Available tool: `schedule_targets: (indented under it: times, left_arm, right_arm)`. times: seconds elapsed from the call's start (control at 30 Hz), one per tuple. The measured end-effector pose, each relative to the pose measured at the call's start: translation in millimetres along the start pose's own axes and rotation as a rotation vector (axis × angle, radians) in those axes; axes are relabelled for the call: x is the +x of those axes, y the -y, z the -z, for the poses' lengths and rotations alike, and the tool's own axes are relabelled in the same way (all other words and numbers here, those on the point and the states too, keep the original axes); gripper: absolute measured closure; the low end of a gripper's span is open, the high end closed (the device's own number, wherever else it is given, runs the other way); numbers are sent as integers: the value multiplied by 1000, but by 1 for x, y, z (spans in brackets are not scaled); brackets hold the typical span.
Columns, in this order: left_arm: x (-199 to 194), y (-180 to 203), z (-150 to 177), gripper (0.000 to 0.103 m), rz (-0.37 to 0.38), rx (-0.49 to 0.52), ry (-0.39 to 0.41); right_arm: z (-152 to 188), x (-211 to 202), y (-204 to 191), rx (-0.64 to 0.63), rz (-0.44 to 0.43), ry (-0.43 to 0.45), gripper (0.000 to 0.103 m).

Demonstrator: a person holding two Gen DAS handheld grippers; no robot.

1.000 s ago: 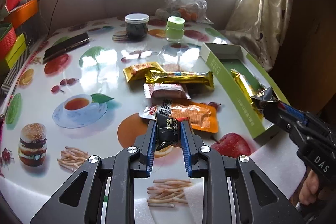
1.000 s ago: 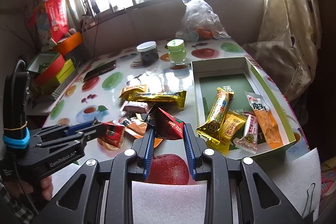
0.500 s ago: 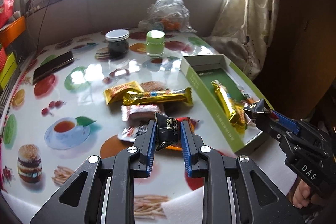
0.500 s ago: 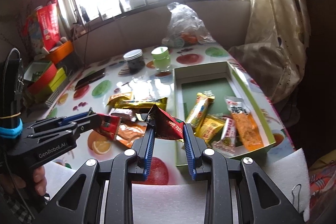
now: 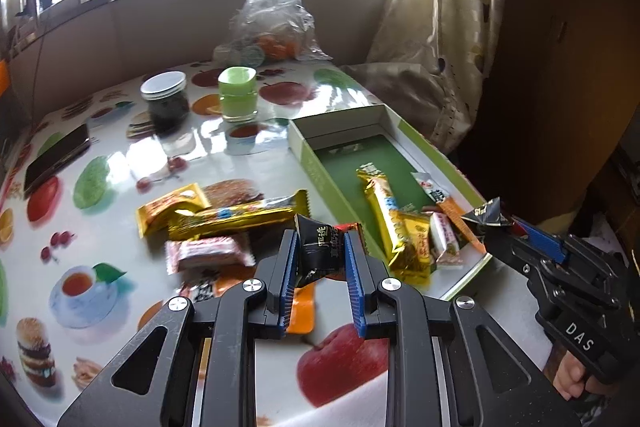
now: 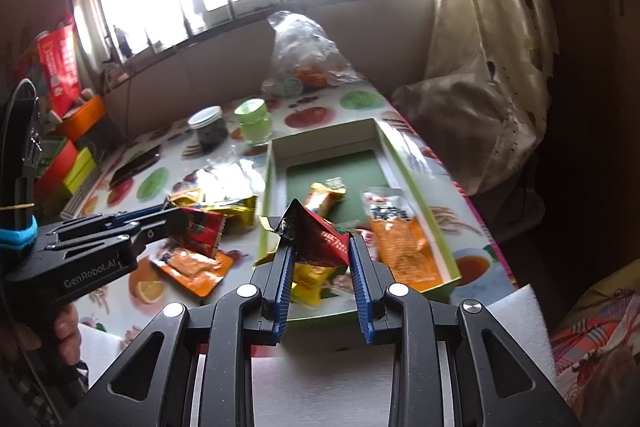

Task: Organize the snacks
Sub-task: 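Carry the black-red packet and red packet over the green box with both grippers, then open both grippers to drop the two packets into the green box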

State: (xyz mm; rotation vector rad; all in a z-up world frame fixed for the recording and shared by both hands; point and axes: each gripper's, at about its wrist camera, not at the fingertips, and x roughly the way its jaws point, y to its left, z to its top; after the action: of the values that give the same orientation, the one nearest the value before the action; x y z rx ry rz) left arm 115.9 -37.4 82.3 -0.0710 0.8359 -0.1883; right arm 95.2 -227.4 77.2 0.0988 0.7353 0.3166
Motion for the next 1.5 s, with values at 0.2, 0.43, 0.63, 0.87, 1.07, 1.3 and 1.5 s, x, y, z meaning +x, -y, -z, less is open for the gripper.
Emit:
schedule_targets:
  times: [0.2, 0.43, 0.63, 0.87, 1.07, 1.3, 1.5]
  left_arm:
    - [12, 10, -10, 79, 20, 9, -8]
    - [32, 18, -23, 79, 44, 16, -31]
    - [49, 26, -29, 79, 69, 18, -59]
    - [69, 32, -31, 79, 88, 17, -97]
    - [78, 36, -34, 79, 90, 25, -104]
    - [89, 43, -37, 78, 97, 33, -118]
    - [94, 45, -37, 78, 112, 29, -127]
  right_arm:
    - [0, 6, 15, 22, 24, -11, 77]
    - [2, 16, 26, 37, 48, -33, 77]
    - [5, 24, 34, 49, 65, -57, 77]
    - [7, 36, 43, 56, 85, -89, 77]
    - [9, 45, 46, 55, 99, -106, 76]
    - [9, 53, 48, 45, 134, -112, 76]
    - [8, 58, 49, 39, 138, -111, 72]
